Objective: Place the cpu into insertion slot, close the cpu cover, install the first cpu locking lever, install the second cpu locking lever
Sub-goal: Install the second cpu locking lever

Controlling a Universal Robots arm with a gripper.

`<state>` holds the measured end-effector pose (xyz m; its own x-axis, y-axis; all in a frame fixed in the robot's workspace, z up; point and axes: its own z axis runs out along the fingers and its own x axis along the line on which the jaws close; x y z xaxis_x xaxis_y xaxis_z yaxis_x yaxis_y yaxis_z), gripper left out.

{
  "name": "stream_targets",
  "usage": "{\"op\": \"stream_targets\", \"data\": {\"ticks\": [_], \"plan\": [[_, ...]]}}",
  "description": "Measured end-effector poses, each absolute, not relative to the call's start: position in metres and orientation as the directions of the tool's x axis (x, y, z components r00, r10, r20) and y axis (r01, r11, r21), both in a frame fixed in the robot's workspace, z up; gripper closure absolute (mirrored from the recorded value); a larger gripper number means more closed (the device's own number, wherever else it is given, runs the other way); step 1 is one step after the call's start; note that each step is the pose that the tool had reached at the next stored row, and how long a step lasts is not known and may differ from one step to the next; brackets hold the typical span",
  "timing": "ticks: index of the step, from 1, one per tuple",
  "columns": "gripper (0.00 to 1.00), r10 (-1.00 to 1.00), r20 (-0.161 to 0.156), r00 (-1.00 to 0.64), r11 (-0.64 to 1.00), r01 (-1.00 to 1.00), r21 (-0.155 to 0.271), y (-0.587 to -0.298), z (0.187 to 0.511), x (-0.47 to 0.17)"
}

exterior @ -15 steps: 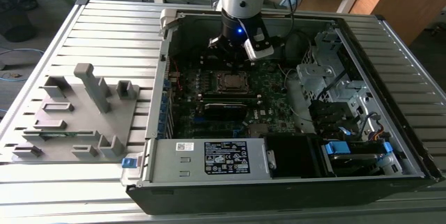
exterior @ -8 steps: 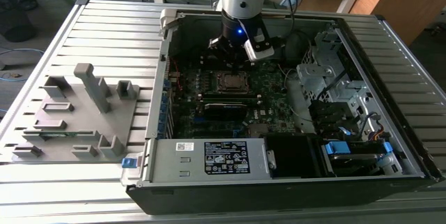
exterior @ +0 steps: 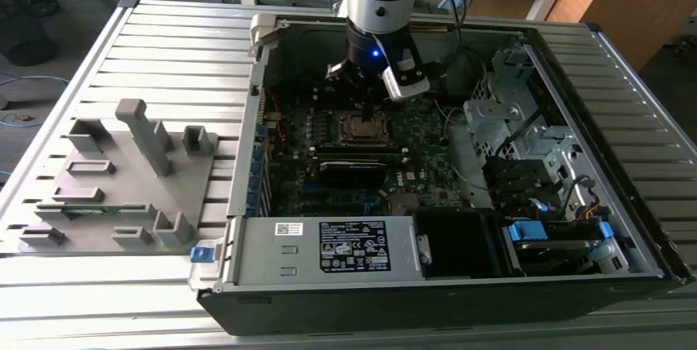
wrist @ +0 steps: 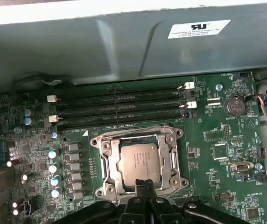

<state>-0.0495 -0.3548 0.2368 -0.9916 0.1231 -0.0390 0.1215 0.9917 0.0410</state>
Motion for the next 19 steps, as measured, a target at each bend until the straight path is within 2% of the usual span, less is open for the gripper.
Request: {"op": "stream_targets", "data": {"ticks": [19], "plan": [[0.89, 0.123, -0.039, -0.992, 0.992, 0.122, 0.041, -0.367, 0.241, -0.049]]}}
